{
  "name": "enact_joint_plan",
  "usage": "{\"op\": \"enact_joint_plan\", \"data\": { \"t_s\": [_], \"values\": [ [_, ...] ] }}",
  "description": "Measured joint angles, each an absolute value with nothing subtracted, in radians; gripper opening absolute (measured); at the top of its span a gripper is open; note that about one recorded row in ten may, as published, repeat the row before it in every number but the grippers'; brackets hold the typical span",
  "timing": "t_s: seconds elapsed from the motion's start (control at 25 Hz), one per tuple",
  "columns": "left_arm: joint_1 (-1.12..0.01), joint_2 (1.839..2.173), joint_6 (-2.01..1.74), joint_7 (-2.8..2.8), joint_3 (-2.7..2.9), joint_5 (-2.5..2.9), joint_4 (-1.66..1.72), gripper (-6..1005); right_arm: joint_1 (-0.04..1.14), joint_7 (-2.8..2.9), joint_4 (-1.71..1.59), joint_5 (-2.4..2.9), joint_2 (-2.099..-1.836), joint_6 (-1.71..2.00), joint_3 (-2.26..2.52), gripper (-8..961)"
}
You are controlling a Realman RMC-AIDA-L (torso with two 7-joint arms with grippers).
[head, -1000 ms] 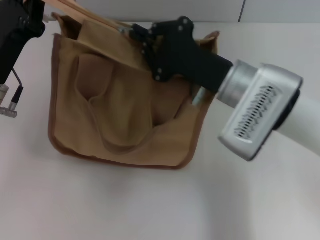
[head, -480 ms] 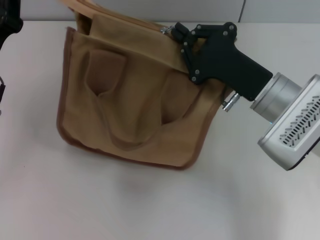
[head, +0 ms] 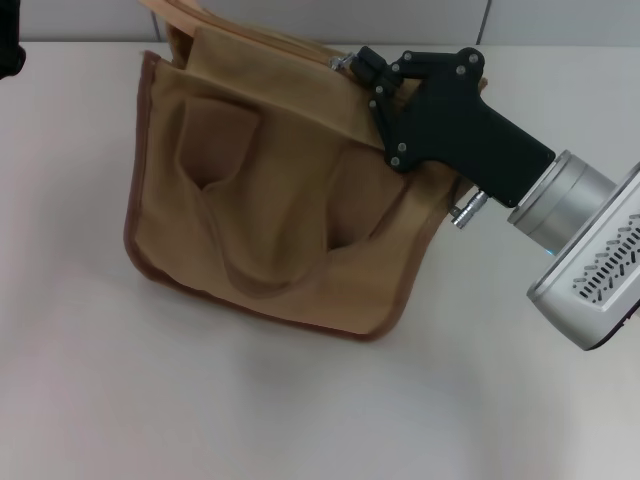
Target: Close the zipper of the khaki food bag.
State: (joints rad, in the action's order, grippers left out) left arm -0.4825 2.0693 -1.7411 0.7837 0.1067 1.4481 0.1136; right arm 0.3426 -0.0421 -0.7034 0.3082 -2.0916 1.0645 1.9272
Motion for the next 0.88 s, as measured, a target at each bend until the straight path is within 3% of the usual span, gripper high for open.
{"op": "enact_joint_plan", "data": {
  "t_s": [0.28,0.88],
  "values": [
    [-0.434,2.068,-1.759,0.777,0.128,1.464,0.161,26,0.349,-0.034,-0.712,0.308,-2.091,1.065,1.931,5],
    [-0.401,2.049,-1.766,1.258,0.139,1.473,0.233,562,0.358,-0.018,-0.721,0.31,-2.089,1.069,1.936,6]
  ]
}}
